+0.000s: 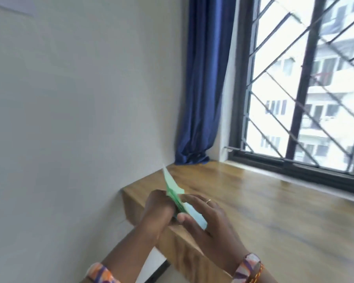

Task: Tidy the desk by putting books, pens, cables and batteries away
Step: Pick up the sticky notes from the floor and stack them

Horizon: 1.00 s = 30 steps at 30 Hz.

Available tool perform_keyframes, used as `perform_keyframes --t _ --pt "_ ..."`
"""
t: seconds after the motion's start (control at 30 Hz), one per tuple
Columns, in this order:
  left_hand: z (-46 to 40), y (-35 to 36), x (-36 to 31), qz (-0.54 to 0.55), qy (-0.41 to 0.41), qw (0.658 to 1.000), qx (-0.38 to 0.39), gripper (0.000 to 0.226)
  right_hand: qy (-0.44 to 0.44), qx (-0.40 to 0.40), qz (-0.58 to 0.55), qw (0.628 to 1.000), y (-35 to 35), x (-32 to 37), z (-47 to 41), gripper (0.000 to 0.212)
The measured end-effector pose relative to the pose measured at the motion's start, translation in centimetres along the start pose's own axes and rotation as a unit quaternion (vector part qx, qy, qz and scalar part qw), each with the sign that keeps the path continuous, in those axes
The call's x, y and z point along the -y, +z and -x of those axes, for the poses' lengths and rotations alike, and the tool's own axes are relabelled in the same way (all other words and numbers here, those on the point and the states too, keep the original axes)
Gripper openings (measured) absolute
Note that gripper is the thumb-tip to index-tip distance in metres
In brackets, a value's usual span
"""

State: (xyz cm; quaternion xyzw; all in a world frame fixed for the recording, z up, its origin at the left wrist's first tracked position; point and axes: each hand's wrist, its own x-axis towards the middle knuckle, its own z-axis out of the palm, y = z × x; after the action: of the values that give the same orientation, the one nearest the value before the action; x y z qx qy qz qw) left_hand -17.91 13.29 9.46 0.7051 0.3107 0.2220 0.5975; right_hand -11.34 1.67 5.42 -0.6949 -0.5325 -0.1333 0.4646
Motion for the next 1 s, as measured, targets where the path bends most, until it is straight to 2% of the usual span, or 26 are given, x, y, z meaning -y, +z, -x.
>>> perform_keyframes --t 0.07,0.2,0.3,0.37,0.47,0.6,0.67,0.7,0.8,0.9,0.93,1.0 --pt "-1.8 2.8 -1.9 0.002 -0.002 1.000 0.013 0.016 -0.011 -0.004 0.043 0.999 -2.2 -1.4 -1.0 0.048" --pt "-3.5 7.6 -4.5 0.056 0.005 0.993 0.101 0.016 0.019 -0.069 0.041 0.997 -7.0 -3.9 -2.3 0.027" --pt "-3.7 10.1 -5.7 0.135 0.009 0.980 0.148 0.019 0.042 -0.187 0.143 0.971 -10.7 -5.2 -2.8 0.024" --pt "-4.2 11.2 -6.3 0.203 -0.016 0.962 0.180 0.011 0.036 -0.211 0.221 0.952 -12.6 -5.5 -3.0 0.026" --pt "-5.5 12.8 -7.2 0.266 -0.030 0.938 0.220 0.021 0.022 -0.134 0.336 0.932 -13.7 -5.5 -3.3 0.027" --pt "-7.6 14.3 -7.9 0.309 -0.061 0.905 0.287 0.046 0.046 -0.063 0.395 0.915 -13.1 -6.1 -4.0 0.019" --pt "-8.7 15.0 -8.0 0.301 -0.076 0.902 0.298 0.048 0.070 -0.036 0.414 0.907 -12.7 -6.8 -4.4 0.016" --pt "-9.3 15.3 -8.2 0.288 -0.072 0.906 0.301 0.043 0.085 -0.033 0.404 0.910 -12.5 -7.1 -4.8 0.016" --pt "-10.9 15.8 -8.4 0.262 -0.051 0.918 0.292 0.026 0.159 -0.074 0.282 0.943 -12.4 -7.2 -6.0 0.024" --pt "-12.2 15.7 -8.3 0.277 -0.051 0.912 0.297 0.020 0.245 -0.129 0.205 0.939 -12.1 -7.5 -7.2 0.053" --pt "-12.7 15.6 -8.2 0.276 -0.048 0.911 0.302 0.018 0.284 -0.163 0.176 0.928 -11.9 -7.8 -7.6 0.055" --pt "-13.2 15.7 -7.8 0.256 -0.038 0.914 0.314 0.016 0.372 -0.222 0.062 0.899 -11.5 -7.9 -8.1 0.033"
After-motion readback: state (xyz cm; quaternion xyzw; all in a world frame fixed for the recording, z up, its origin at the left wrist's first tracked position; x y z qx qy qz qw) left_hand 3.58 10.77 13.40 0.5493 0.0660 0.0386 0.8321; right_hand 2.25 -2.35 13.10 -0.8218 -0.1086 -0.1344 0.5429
